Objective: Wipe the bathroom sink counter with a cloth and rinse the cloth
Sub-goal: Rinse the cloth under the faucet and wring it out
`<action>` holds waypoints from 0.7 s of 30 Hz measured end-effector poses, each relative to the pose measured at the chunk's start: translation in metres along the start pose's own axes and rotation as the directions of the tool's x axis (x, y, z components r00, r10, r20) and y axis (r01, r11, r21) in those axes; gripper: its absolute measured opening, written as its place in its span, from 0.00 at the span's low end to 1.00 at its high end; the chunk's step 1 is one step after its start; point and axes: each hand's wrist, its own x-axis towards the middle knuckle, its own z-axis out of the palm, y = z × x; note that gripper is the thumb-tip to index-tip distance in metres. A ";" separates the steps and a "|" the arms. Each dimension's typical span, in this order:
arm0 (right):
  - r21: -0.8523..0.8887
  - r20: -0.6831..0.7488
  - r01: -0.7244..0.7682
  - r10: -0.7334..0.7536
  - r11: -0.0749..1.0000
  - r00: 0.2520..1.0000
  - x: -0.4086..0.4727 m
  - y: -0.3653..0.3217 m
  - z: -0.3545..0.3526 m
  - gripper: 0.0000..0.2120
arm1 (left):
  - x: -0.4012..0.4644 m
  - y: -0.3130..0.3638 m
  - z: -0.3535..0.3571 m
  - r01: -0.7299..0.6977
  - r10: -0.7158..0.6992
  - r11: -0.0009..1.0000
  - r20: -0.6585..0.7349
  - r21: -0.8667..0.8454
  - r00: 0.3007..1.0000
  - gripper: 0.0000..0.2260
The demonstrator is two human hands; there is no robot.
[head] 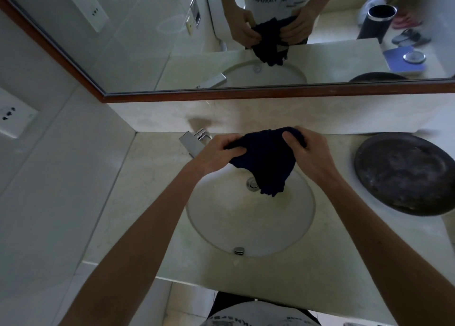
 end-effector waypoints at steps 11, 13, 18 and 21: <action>0.169 0.147 -0.147 0.123 0.975 0.981 -0.004 0.020 -0.001 0.13 | -0.012 0.020 -0.020 -0.107 0.101 0.964 0.036 0.243 0.994 0.10; 0.417 0.256 -0.307 0.213 0.856 0.943 -0.007 0.013 0.006 0.14 | -0.016 0.021 -0.025 0.034 -0.031 0.994 0.031 -0.101 0.999 0.11; 0.517 0.344 -0.483 0.346 0.706 0.873 -0.006 0.007 0.030 0.17 | -0.024 -0.012 -0.010 0.306 -0.320 0.593 0.130 -0.745 0.938 0.21; 0.491 0.307 -0.543 0.449 0.681 0.839 -0.012 0.009 0.045 0.16 | -0.032 -0.044 0.020 0.286 -0.305 0.515 0.139 -0.808 0.942 0.26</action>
